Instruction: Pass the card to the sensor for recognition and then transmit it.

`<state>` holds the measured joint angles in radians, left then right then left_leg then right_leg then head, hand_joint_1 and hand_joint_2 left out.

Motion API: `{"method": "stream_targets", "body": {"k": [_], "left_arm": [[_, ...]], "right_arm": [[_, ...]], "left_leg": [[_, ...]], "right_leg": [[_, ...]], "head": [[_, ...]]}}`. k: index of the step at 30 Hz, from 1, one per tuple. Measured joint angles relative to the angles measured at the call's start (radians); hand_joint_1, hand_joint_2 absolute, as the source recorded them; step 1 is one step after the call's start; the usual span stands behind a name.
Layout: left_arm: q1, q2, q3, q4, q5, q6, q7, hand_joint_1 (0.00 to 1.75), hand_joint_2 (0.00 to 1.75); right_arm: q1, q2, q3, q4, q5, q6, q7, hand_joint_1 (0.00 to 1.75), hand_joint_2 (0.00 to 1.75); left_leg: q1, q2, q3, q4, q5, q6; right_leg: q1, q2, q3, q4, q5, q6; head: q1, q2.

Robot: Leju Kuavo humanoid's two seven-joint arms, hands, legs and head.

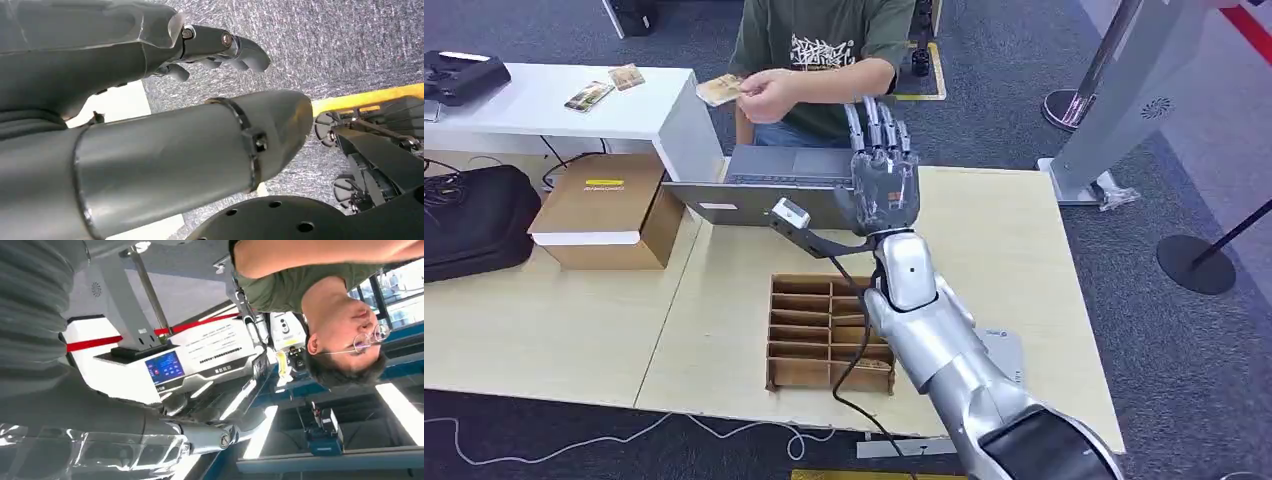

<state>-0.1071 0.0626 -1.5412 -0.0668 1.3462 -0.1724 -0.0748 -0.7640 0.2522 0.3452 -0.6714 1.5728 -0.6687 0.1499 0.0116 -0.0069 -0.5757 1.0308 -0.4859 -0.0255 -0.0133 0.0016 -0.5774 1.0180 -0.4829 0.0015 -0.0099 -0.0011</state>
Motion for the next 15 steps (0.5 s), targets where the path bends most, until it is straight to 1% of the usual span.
{"method": "stream_targets", "body": {"k": [15], "left_arm": [[0.000,0.000,0.000,0.000,-0.006,0.000,0.000,0.00,0.00]], "right_arm": [[0.000,0.000,0.000,0.000,0.000,0.000,0.004,0.00,1.75]], "left_leg": [[0.000,0.000,0.000,0.000,0.000,0.000]], "right_leg": [[0.000,0.000,0.000,0.000,0.000,0.000]], "head": [[0.000,0.000]]}}
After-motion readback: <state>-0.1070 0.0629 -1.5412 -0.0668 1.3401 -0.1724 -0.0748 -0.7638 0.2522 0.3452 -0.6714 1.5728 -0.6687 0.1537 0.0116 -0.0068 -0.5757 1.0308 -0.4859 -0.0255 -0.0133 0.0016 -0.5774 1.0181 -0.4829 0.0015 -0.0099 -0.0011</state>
